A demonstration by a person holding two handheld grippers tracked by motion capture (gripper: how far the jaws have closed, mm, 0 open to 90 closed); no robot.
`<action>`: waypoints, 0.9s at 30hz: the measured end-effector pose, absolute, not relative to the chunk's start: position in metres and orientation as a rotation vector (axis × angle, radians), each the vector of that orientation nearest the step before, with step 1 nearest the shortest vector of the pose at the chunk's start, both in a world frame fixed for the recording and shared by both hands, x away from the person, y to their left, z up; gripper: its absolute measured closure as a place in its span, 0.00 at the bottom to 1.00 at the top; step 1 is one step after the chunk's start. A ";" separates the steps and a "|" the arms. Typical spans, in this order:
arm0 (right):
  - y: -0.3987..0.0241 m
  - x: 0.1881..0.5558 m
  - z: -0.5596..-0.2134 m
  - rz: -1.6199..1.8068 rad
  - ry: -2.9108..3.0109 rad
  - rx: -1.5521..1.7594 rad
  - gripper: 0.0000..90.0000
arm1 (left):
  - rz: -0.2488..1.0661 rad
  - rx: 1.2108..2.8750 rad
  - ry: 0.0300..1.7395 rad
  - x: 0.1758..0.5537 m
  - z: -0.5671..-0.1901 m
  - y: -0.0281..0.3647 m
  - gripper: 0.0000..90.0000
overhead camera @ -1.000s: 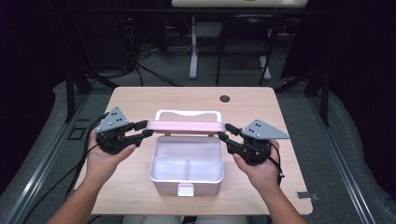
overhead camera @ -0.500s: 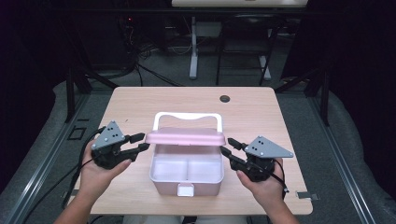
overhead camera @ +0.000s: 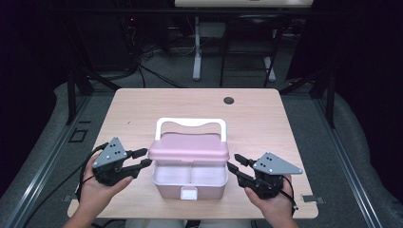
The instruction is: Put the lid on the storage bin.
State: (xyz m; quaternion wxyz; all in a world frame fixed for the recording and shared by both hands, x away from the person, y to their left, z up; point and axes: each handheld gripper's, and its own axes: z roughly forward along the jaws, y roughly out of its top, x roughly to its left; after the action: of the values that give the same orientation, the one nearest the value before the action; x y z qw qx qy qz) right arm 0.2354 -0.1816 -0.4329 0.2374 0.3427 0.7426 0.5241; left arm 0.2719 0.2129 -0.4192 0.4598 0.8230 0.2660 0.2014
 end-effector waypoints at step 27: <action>-0.190 0.239 -0.441 1.449 2.033 1.008 0.69 | 0.465 2.049 0.724 0.259 -0.434 0.236 0.63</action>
State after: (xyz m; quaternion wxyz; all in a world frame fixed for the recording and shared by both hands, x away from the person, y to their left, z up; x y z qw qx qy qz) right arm 0.2385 -0.1895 -0.4412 0.2225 0.3651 0.7362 0.5246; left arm 0.2595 0.2363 -0.4336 0.4436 0.8262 0.2922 0.1876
